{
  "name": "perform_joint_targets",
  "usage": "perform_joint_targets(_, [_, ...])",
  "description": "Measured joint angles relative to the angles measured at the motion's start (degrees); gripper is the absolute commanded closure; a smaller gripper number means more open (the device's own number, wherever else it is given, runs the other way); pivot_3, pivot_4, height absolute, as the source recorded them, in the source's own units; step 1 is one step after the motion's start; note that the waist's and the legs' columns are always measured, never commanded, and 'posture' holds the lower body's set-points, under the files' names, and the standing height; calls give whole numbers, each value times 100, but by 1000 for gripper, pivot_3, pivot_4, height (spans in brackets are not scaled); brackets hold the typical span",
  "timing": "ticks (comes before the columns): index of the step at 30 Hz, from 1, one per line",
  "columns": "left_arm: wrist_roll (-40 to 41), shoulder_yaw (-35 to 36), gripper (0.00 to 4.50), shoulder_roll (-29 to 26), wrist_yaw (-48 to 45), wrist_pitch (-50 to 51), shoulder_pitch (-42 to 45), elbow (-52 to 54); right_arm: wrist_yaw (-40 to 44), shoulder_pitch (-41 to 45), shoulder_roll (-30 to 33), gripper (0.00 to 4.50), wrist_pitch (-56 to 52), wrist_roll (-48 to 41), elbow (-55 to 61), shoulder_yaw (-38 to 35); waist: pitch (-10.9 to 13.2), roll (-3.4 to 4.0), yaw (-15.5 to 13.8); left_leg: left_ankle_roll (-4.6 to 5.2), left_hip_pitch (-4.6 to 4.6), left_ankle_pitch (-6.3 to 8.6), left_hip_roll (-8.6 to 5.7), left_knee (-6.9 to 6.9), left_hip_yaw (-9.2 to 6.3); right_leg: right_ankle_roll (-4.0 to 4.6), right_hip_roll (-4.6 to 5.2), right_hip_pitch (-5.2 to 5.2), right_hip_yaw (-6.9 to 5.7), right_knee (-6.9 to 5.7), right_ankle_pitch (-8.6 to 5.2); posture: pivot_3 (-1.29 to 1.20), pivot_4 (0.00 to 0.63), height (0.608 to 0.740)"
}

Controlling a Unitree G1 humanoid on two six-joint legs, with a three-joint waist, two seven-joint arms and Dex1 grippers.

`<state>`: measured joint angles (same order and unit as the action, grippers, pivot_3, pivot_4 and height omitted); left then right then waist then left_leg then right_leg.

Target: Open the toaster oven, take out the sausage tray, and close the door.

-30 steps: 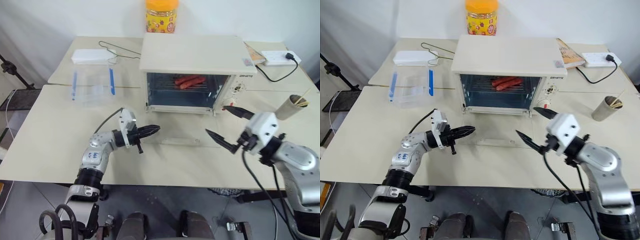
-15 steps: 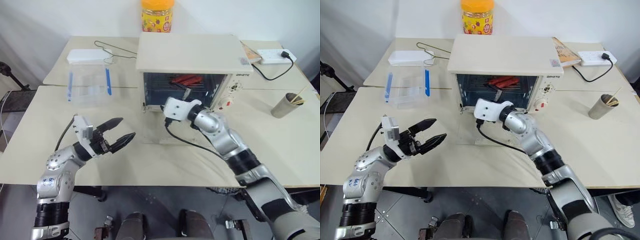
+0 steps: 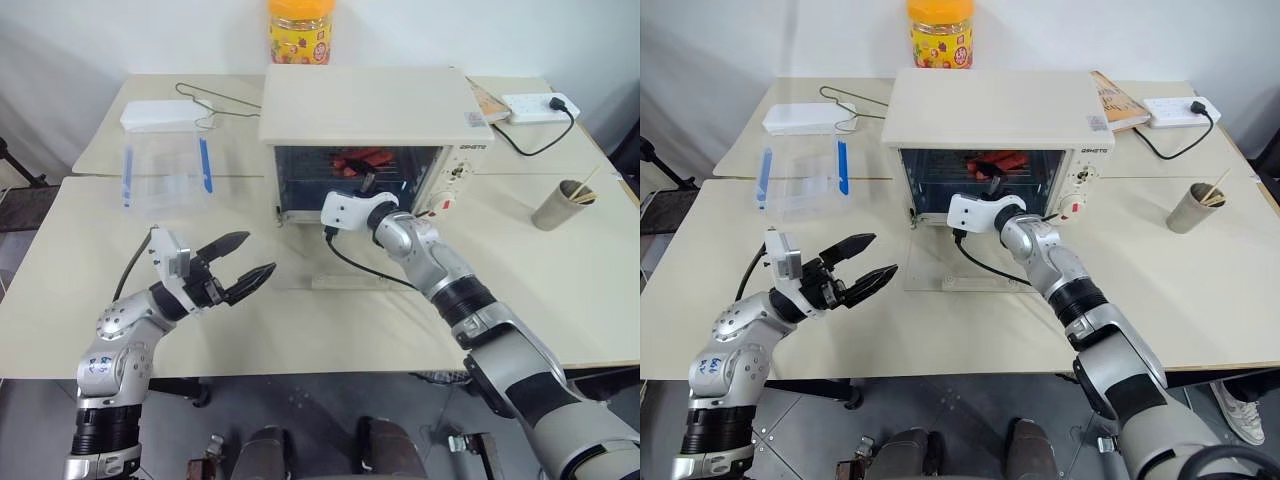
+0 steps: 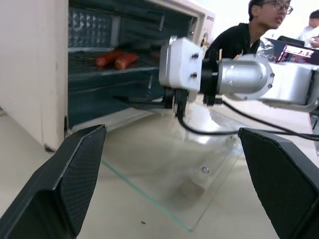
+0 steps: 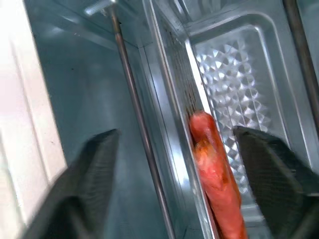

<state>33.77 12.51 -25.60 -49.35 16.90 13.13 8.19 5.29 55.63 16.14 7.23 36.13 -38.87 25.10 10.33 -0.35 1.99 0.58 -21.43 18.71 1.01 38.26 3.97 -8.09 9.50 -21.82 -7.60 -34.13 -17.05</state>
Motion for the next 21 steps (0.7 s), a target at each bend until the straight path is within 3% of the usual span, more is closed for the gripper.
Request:
perform_joint_targets(6, [8,-37,0,3,-57,36,46,-52,-129,145,-32,3518,96,127,-216,131,0,0,7,0,0,0,0,-1,1,0,0,-2,2,0,0,0,150,740])
perform_joint_targets(20, [53,-197,0,49,-145,76,244,-249,-423,309,-38,3518,-162,508,-406,154,0,0,4,-1,-1,0,0,-2,1,0,-1,-3,2,0,0,0,150,740])
perform_joint_targets(21, [53,-222,0,53,-170,76,317,-285,-401,309,-38,3880,-155,497,-412,154,0,0,3,-1,-1,0,0,-2,2,0,-1,-3,2,1,0,0,150,740])
